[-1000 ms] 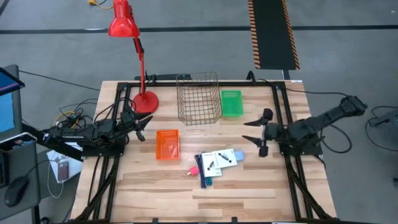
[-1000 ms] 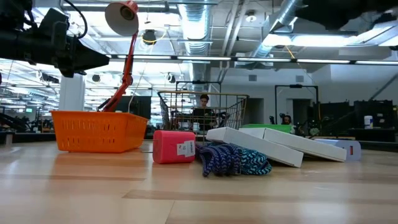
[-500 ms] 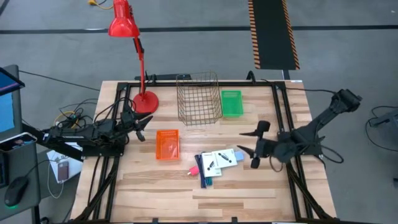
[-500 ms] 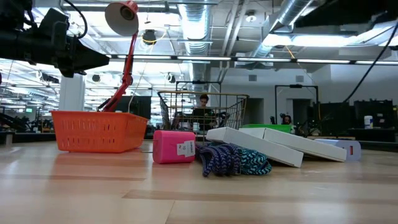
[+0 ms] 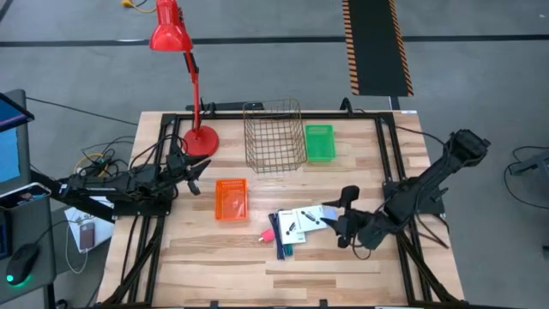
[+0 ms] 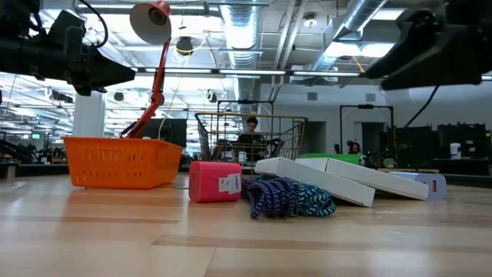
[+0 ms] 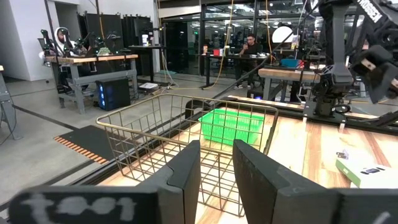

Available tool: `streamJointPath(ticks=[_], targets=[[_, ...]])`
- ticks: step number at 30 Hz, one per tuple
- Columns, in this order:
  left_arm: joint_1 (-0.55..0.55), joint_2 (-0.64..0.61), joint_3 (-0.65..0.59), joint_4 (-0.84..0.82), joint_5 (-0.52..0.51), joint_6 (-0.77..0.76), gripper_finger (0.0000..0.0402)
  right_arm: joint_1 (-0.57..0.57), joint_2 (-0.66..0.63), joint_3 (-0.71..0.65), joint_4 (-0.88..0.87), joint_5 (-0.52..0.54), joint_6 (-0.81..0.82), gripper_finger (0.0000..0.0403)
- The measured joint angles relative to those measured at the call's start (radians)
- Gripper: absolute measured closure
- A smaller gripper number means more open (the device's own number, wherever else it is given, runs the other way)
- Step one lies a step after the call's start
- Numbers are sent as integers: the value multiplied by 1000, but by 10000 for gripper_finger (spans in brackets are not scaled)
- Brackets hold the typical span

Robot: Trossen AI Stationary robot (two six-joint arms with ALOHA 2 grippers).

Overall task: Pick and place items into bin
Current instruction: Put the right card reader box into the wire basket

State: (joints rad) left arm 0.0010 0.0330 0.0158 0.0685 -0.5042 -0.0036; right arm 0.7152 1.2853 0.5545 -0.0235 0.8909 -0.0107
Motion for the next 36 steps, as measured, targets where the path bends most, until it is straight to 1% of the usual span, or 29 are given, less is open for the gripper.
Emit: streamJointPath(ticks=[4, 10, 14, 29, 36], targets=[[0, 0, 0, 0, 0, 0, 319, 20, 60, 0, 71, -3, 37, 171], [0, 0, 0, 0, 0, 0, 319, 45, 151, 0, 196, -16, 38, 171], [0, 0, 0, 0, 0, 0, 319, 44, 217, 0, 246, -44, 48, 171], [0, 0, 0, 0, 0, 0, 319, 41, 418, 66, 242, -63, 65, 171], [0, 0, 0, 0, 0, 0, 319, 41, 476, 97, 238, -56, 64, 171]])
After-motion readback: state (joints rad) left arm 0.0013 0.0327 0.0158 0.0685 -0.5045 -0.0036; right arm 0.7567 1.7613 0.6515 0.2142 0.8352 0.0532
